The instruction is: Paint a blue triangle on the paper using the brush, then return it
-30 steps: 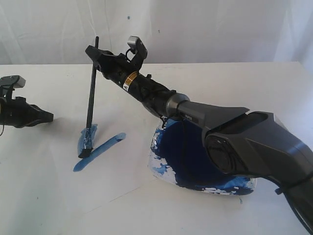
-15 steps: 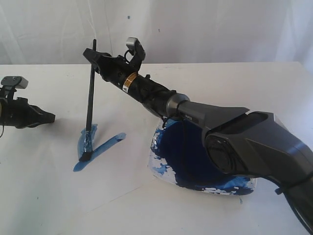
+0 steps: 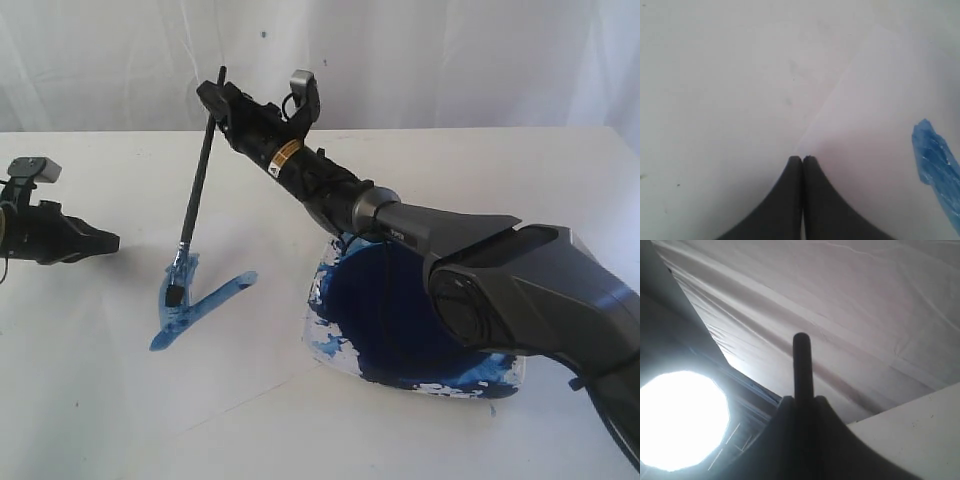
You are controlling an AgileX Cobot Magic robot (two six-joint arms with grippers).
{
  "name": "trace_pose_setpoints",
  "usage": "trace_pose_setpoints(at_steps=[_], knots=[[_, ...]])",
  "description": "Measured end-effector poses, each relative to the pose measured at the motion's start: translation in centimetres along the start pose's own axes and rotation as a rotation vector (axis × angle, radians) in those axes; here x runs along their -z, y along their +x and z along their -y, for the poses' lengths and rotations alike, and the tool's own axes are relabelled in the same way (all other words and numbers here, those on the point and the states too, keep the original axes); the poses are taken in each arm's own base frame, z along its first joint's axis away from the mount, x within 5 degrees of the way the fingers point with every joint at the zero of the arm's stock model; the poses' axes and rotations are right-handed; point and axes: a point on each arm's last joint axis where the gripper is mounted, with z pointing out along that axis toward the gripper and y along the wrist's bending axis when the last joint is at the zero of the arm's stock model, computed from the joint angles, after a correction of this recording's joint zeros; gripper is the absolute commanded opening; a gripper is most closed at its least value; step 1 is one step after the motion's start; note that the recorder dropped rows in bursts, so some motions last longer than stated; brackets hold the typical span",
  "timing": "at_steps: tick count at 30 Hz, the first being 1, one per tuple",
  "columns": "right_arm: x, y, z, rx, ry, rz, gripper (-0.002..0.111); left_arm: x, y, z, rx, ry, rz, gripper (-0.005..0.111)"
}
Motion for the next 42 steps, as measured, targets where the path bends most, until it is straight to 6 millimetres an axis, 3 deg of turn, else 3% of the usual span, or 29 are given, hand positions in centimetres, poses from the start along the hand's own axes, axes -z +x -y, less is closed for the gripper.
trace_pose_setpoints(at_steps=[6,13,24,29,42], knots=[[0.4,-1.8,0.6,-0.072,0.016,0.103,0.0,0.0,-0.3,0.0,0.046,0.003,0.042,0.0],[1.1,-3.7,1.6,-0.034,0.069,0.145,0.0,0.0,-0.3,0.0,0.047,0.002,0.043,0.0],[1.4,-4.5,2.7,0.088,0.198,0.201,0.0,0.0,-0.3,0.0,0.047,0.002,0.043,0.0],[0.7,-5.0,1.8,0.147,0.197,0.251,0.0,0.0,-0.3,0.0,0.047,0.002,0.043,0.0],[-0.7,-2.9,0.3,0.268,0.253,0.3,0.0,0.0,-0.3,0.0,0.047,0.002,0.043,0.0]])
